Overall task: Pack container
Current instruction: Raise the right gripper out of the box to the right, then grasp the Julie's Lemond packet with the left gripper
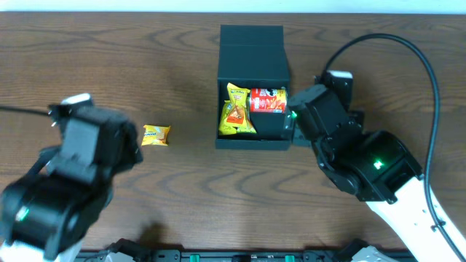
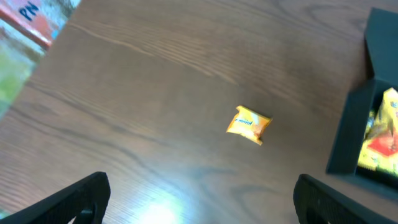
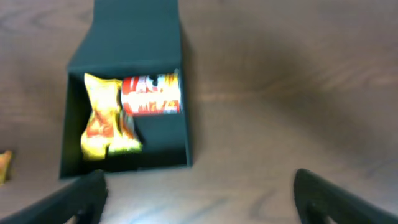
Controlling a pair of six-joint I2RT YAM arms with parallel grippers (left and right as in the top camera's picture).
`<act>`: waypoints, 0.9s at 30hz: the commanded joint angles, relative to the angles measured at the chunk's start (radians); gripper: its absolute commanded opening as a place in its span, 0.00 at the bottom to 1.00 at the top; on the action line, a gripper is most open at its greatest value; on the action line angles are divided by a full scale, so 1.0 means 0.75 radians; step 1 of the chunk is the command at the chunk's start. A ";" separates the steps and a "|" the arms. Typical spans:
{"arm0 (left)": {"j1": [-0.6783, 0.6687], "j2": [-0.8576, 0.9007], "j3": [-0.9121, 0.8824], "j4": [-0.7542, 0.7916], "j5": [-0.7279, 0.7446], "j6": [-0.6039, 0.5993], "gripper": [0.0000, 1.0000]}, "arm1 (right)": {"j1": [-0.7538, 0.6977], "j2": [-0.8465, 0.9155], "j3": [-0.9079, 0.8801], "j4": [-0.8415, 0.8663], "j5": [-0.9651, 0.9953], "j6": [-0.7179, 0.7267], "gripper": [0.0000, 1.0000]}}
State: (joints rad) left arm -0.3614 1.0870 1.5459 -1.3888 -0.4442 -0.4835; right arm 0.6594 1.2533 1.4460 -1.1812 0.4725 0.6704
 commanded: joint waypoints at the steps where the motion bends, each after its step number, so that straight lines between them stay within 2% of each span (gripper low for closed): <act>1: 0.005 0.125 -0.099 0.107 0.124 0.243 0.95 | -0.005 0.005 0.002 -0.019 -0.200 0.058 0.99; 2: 0.005 0.171 -0.134 0.144 0.231 0.482 0.95 | -0.005 0.005 0.002 -0.025 -0.249 0.001 0.99; 3: 0.005 0.212 -0.160 0.157 0.294 0.614 0.97 | -0.005 0.005 0.002 -0.029 -0.267 -0.039 0.99; 4: 0.005 0.242 -0.175 0.162 0.306 0.659 1.00 | -0.005 0.005 0.002 -0.040 -0.283 -0.073 0.99; 10: 0.025 0.444 -0.260 0.229 0.301 0.606 1.00 | -0.005 0.004 0.002 -0.181 -0.287 -0.087 0.99; 12: 0.073 0.466 -0.306 0.300 0.415 0.611 1.00 | -0.005 0.004 0.002 -0.233 -0.287 -0.088 0.99; 13: 0.109 0.467 -0.342 0.346 0.479 0.616 0.95 | -0.005 0.004 0.002 -0.255 -0.287 -0.088 0.99; 19: 0.359 0.467 -0.550 0.485 0.672 0.738 0.94 | -0.005 0.004 0.002 -0.286 -0.281 -0.088 0.99; 22: 0.424 0.468 -0.626 0.599 0.765 0.756 0.96 | -0.005 0.004 0.002 -0.284 -0.258 -0.088 0.99; 25: 0.432 0.474 -0.711 0.743 0.731 0.774 0.98 | -0.005 0.004 0.002 -0.285 -0.246 -0.089 0.99; 27: 0.432 0.485 -0.763 0.823 0.728 0.801 0.95 | -0.005 0.004 0.002 -0.286 -0.246 -0.089 0.99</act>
State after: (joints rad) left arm -0.0410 1.4372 1.0172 -0.8070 0.0792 0.0696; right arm 0.6594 1.2564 1.4452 -1.3941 0.2649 0.6167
